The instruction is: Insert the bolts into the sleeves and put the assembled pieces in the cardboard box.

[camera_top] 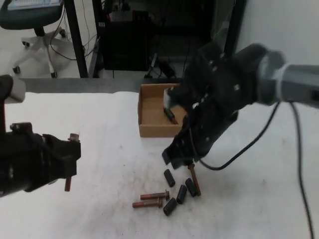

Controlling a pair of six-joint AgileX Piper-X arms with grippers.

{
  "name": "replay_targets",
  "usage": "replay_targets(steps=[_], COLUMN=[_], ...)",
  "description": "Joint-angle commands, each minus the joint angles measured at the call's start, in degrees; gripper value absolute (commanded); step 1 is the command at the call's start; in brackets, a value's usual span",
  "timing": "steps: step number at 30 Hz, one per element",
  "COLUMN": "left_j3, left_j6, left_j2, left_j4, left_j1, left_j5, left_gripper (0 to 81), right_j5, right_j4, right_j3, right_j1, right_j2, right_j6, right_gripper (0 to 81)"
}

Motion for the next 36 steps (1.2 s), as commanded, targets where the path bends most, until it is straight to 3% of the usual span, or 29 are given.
replay_targets(steps=[1,15,24,36], left_j3=[0.6,0.6,0.6,0.6], left_j6=[-0.3,0.2,0.2,0.2], left_j2=[-1.6,-1.6,-1.6,-1.6], left_j4=[-1.5,-1.4,-1.4,-1.4], left_j1=[0.2,0.2,0.2,0.2], left_j5=[0.3,0.3,0.3,0.3], left_gripper=[0.4,0.4,0.4,0.4], right_j5=[2.7,2.7,5.0,5.2], right_j4=[0.5,1.6,7.9,6.3], right_j3=[-2.8,-11.3,-11.3,-11.2], right_j1=[0.1,1.8,1.7,1.7], right_j2=[3.1,11.0,11.4,12.5], right_j6=[-0.4,-0.4,-3.5,-3.5], right_gripper=[28.2,28.2,30.6,33.7])
